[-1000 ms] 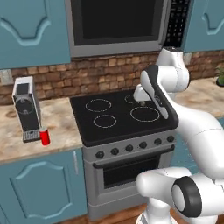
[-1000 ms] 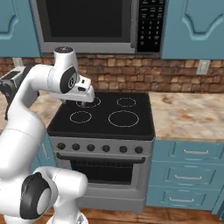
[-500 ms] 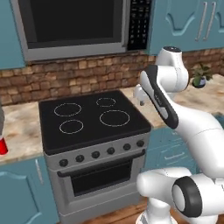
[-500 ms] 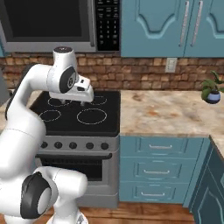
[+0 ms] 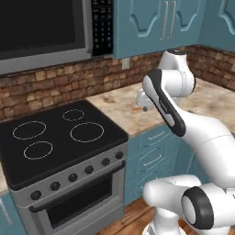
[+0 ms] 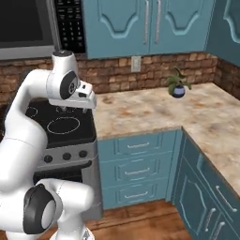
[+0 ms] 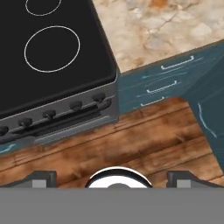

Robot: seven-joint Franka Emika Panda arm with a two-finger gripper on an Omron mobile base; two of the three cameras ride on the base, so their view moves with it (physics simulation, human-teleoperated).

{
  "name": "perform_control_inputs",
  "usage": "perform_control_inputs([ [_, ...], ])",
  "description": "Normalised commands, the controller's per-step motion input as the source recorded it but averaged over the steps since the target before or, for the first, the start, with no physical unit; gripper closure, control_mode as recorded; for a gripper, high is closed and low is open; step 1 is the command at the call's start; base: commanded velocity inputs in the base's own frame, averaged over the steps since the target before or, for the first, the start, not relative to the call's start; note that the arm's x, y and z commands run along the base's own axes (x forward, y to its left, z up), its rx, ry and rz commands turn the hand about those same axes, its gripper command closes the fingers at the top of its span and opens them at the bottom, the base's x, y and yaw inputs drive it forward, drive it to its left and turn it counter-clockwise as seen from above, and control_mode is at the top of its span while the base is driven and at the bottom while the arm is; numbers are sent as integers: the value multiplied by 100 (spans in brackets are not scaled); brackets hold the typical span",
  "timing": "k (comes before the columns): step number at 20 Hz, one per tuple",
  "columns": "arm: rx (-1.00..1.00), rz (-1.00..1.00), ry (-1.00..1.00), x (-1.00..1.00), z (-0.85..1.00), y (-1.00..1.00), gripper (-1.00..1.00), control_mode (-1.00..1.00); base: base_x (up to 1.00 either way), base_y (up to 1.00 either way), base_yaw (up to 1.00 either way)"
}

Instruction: Four empty soda cans are scattered around the kitchen. Gather all the cans and cluster them next to the stove for recycling.

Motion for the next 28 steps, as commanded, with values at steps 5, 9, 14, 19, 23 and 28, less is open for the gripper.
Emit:
perform_control_inputs([
  [5, 0, 0, 0, 0, 0, 0, -100, 100, -2, 0, -49],
  [9, 0, 0, 0, 0, 0, 0, -100, 100, -2, 0, -50],
  [14, 0, 0, 0, 0, 0, 0, -100, 100, 0, 0, -50],
  [19, 0, 0, 0, 0, 0, 0, -100, 100, 0, -2, -49],
  [23, 0, 0, 0, 0, 0, 0, -100, 100, 0, -24, -43],
  [28, 0, 0, 0, 0, 0, 0, -100, 100, 0, -31, -41],
])
